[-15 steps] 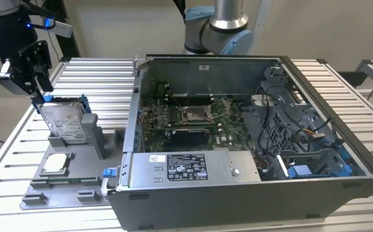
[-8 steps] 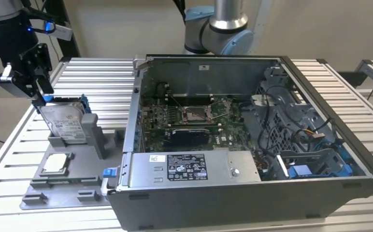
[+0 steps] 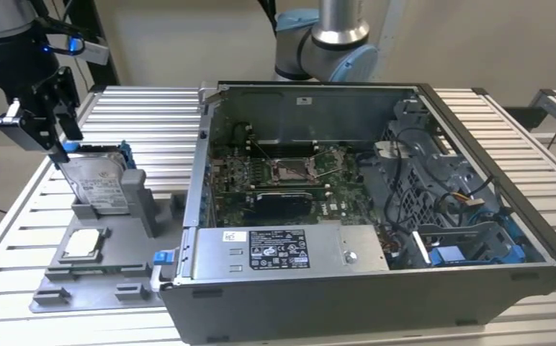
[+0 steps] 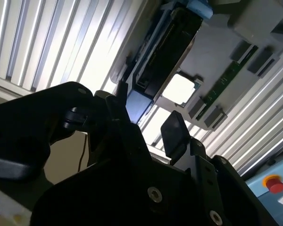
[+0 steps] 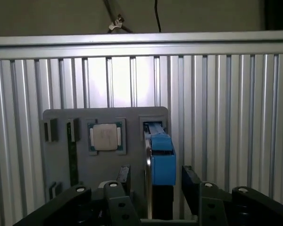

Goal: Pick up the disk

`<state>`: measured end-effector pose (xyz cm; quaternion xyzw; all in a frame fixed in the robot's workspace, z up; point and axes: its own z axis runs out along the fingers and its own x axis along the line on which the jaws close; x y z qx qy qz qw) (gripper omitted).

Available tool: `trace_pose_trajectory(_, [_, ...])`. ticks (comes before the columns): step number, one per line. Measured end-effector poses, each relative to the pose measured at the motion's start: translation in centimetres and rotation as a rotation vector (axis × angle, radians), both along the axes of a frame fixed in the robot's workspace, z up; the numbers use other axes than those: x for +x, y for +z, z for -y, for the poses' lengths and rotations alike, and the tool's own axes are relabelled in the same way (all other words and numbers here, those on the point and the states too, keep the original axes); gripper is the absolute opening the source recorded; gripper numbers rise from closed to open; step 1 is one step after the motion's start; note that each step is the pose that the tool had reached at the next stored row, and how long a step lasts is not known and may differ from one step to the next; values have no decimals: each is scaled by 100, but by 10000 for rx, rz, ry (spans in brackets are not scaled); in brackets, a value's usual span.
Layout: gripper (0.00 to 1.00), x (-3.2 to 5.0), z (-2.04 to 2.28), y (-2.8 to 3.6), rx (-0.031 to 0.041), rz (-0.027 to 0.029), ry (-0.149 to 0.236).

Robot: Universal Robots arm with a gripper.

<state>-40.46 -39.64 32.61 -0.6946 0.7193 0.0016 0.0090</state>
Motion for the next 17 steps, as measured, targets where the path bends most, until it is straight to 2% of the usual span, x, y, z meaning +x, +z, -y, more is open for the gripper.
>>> trace_pose_trajectory(17, [100, -4, -3, -271, 140, 14, 165])
